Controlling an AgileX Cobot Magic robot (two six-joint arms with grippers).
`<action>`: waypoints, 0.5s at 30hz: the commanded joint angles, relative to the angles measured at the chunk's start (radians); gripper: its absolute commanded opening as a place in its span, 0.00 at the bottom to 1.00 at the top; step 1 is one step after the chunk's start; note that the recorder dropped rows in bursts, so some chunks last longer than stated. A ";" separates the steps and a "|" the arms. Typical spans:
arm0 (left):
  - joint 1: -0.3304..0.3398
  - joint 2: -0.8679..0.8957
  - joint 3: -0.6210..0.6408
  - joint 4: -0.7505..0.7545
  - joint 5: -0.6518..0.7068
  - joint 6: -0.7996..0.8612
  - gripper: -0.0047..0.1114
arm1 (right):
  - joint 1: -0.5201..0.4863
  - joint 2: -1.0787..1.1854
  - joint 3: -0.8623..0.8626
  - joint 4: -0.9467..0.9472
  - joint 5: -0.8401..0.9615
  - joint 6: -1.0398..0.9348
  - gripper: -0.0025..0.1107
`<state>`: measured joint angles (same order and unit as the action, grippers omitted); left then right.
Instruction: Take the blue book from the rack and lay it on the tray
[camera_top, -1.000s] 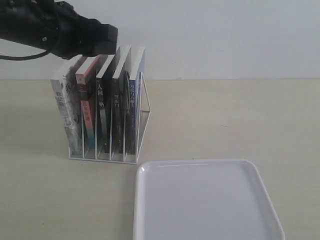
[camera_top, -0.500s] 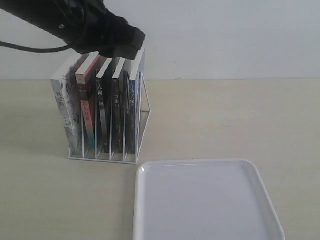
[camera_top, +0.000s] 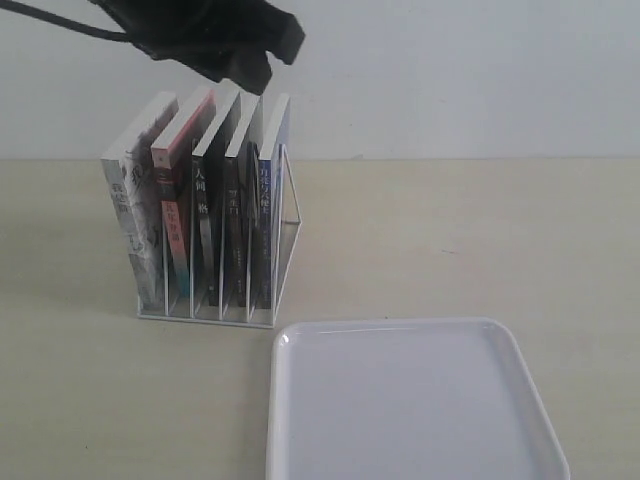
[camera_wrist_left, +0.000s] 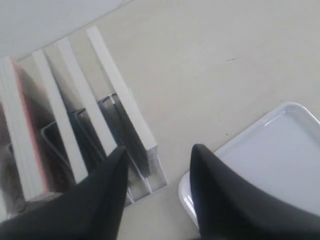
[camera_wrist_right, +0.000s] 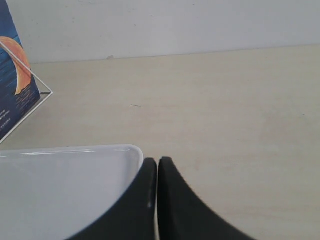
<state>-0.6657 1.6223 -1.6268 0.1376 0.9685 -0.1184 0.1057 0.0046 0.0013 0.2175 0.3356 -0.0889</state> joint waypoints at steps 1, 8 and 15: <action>-0.014 0.101 -0.069 0.010 0.027 -0.016 0.37 | -0.005 -0.005 -0.001 -0.005 -0.008 0.002 0.02; -0.014 0.194 -0.138 0.010 0.024 -0.023 0.37 | -0.005 -0.005 -0.001 -0.005 -0.010 0.002 0.02; -0.014 0.228 -0.142 0.012 0.015 -0.057 0.29 | -0.005 -0.005 -0.001 -0.005 -0.010 0.002 0.02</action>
<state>-0.6738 1.8479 -1.7607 0.1418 0.9889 -0.1367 0.1057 0.0046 0.0013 0.2175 0.3356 -0.0889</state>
